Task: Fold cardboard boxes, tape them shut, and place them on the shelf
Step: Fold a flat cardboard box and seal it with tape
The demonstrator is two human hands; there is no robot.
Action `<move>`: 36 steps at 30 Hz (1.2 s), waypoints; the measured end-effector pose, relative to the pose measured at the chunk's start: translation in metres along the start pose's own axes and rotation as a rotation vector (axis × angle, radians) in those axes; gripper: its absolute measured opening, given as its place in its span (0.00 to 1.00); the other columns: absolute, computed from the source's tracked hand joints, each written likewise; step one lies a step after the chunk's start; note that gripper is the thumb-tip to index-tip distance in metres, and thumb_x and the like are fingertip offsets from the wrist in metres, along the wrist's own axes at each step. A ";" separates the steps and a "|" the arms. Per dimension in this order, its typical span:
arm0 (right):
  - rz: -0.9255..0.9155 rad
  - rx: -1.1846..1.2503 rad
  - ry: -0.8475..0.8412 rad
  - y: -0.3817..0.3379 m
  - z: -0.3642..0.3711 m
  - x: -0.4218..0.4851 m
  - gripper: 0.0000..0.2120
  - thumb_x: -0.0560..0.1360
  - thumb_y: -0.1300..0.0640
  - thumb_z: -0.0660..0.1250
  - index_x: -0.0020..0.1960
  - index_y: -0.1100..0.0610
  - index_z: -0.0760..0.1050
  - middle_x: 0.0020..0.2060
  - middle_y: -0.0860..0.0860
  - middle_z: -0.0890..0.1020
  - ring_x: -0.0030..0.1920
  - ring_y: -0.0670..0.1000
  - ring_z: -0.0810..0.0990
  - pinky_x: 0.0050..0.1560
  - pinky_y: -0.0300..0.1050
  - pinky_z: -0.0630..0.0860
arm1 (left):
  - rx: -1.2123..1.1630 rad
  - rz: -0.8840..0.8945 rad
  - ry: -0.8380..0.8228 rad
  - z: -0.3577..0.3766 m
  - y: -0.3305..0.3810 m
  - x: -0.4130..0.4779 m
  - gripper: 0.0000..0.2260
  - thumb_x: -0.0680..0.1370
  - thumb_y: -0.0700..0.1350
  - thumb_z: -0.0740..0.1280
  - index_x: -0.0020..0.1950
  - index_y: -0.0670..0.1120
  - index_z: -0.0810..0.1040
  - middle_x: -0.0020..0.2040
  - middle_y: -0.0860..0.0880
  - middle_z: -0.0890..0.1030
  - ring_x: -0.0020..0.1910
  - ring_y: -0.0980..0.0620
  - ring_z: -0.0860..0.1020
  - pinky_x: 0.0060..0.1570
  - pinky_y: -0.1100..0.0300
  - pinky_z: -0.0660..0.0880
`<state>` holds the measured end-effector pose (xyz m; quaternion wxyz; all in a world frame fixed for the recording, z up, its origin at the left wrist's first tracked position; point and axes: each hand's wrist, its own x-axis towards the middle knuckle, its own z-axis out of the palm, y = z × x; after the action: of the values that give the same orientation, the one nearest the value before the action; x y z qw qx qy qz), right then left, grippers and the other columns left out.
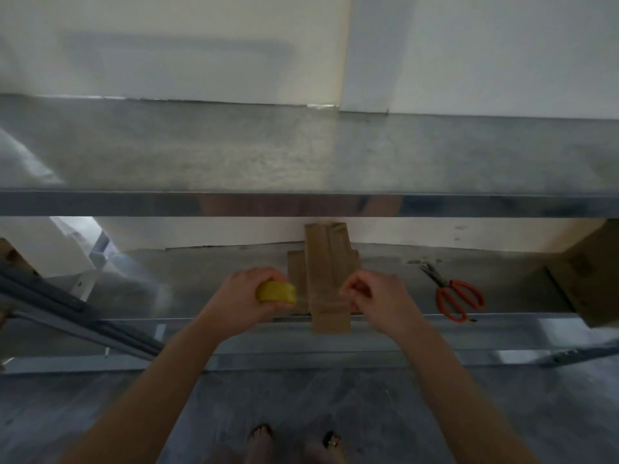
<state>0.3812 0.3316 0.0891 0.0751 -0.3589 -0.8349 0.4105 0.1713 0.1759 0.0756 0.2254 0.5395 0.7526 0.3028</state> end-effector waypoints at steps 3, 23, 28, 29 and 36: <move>-0.014 0.023 0.001 0.014 -0.020 -0.004 0.09 0.77 0.58 0.70 0.41 0.46 0.76 0.34 0.42 0.82 0.36 0.36 0.81 0.39 0.27 0.75 | -0.193 -0.138 -0.058 0.005 0.011 0.003 0.18 0.65 0.61 0.74 0.53 0.62 0.78 0.51 0.61 0.80 0.50 0.59 0.78 0.48 0.62 0.75; 0.057 -0.041 -0.147 0.065 -0.038 0.035 0.07 0.77 0.58 0.70 0.43 0.47 0.78 0.36 0.42 0.83 0.35 0.37 0.81 0.43 0.34 0.76 | 0.048 -0.285 -0.093 0.025 -0.007 0.024 0.12 0.70 0.51 0.76 0.48 0.59 0.75 0.48 0.59 0.78 0.46 0.59 0.76 0.41 0.64 0.70; 0.083 -0.033 -0.144 0.077 -0.031 0.047 0.08 0.76 0.58 0.71 0.41 0.46 0.77 0.35 0.43 0.83 0.33 0.34 0.80 0.41 0.32 0.75 | 0.092 -0.289 -0.097 0.029 -0.017 0.035 0.13 0.68 0.53 0.75 0.50 0.58 0.77 0.50 0.57 0.78 0.48 0.56 0.76 0.46 0.60 0.72; 0.088 -0.036 -0.152 0.080 -0.030 0.049 0.09 0.76 0.57 0.71 0.41 0.46 0.77 0.35 0.43 0.83 0.33 0.34 0.80 0.41 0.33 0.75 | 0.105 -0.283 -0.104 0.031 -0.017 0.036 0.14 0.69 0.53 0.75 0.51 0.58 0.77 0.50 0.56 0.78 0.48 0.56 0.76 0.46 0.60 0.71; 0.125 -0.025 -0.145 0.096 -0.018 0.057 0.02 0.76 0.56 0.71 0.46 0.50 0.79 0.36 0.42 0.81 0.34 0.36 0.78 0.35 0.27 0.70 | 0.122 -0.313 -0.121 0.045 -0.027 0.041 0.14 0.69 0.52 0.76 0.51 0.55 0.78 0.49 0.56 0.78 0.48 0.55 0.76 0.50 0.56 0.75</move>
<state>0.3988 0.4192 0.0199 -0.0158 -0.3806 -0.8191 0.4288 0.1700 0.2184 0.0245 0.2817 0.4455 0.8295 0.1848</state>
